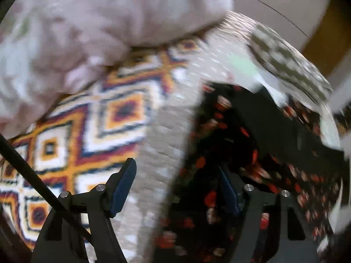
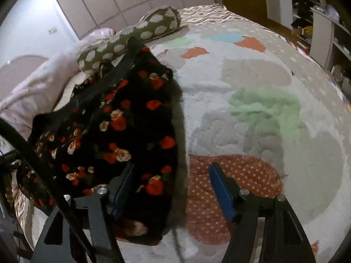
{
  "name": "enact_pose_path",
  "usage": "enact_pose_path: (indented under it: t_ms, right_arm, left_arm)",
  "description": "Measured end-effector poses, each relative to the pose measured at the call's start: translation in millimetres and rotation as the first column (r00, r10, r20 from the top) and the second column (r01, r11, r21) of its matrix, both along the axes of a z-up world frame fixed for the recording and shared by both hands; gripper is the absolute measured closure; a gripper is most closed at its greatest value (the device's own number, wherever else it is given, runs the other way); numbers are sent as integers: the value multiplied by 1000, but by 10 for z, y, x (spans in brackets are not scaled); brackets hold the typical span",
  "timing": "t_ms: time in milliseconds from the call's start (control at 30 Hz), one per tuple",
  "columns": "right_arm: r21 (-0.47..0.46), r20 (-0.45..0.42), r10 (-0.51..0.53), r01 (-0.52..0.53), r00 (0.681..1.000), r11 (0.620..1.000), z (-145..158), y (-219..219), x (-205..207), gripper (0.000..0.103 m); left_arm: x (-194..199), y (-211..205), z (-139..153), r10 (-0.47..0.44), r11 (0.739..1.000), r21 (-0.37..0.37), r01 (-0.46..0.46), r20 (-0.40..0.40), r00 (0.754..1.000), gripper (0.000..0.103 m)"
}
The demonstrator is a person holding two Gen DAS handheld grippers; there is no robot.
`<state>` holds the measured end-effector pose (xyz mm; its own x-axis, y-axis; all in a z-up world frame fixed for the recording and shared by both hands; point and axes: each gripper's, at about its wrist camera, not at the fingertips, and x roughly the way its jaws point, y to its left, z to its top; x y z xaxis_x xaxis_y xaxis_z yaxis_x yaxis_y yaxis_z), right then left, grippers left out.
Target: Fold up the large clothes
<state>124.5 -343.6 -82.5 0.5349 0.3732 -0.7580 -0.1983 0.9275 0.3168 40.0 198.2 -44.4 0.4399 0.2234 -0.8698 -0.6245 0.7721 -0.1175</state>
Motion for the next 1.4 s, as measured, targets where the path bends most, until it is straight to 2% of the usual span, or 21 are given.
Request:
enact_pose_path:
  t_ms: [67, 133, 233, 400, 500, 600, 667, 767, 900, 1000, 1100, 1167, 1300, 1367, 1400]
  right_arm:
    - [9, -3, -26, 26, 1000, 1000, 13, -39, -6, 31]
    - [-33, 10, -35, 35, 999, 999, 69, -30, -23, 31]
    - [-72, 38, -31, 34, 999, 997, 166, -30, -94, 31]
    - [-19, 67, -63, 64, 996, 998, 399, -121, -241, 31]
    - [-20, 100, -55, 57, 993, 998, 559, -106, -349, 31]
    - [-15, 143, -7, 9, 990, 1000, 783, 59, -479, 31]
    - [-9, 168, 40, -39, 985, 999, 928, 248, -550, 31]
    - [-14, 187, 140, -140, 972, 990, 1087, 719, -651, 30]
    - [-40, 167, 270, -267, 948, 963, 1100, 1422, -732, 30]
    - [-68, 153, 370, -363, 917, 929, 1076, 2054, -745, 31]
    - [-104, 139, 476, -465, 868, 879, 1016, 2748, -717, 53]
    - [-129, 100, 541, -528, 835, 839, 906, 3189, -666, 76]
    - [-197, 32, 630, -613, 776, 765, 581, 4031, -553, 79]
    - [-270, 25, 640, -612, 768, 744, 449, 4437, -425, 79]
    - [-278, 29, 635, -604, 772, 747, 424, 4569, -352, 79]
  left_arm:
    - [-55, 65, 19, 18, 997, 73, -16, -29, 999, 32]
    - [-127, 107, 20, 21, 992, 129, -14, -56, 998, 32]
    - [-272, 140, 66, 19, 993, 121, -12, -52, 998, 32]
    - [-427, 6, 233, 21, 987, 162, -19, -10, 1000, 32]
    - [-579, -112, 339, -4, 990, 143, -2, 46, 999, 32]
    - [-717, -262, 348, -35, 992, 123, 24, 89, 995, 32]
    - [-823, -368, 256, -51, 993, 110, 39, 104, 993, 32]
    - [-928, -432, 12, -47, 995, 89, 38, 101, 994, 32]
    - [-1042, -435, -374, -28, 997, 72, 24, 55, 998, 32]
    - [-1201, -411, -490, 8, 999, 51, -14, 121, 993, 28]
    - [-1260, -439, -527, 7, 996, 91, -21, 155, 988, 20]
    - [-1283, -416, -559, 18, 996, 87, -33, 172, 985, 15]
    - [-1349, -331, -627, 46, 998, 35, -55, 222, 974, 12]
    - [-1358, -323, -623, 46, 998, 35, -56, 235, 971, 12]
    - [-1362, -327, -624, 46, 998, 37, -56, 239, 970, 12]
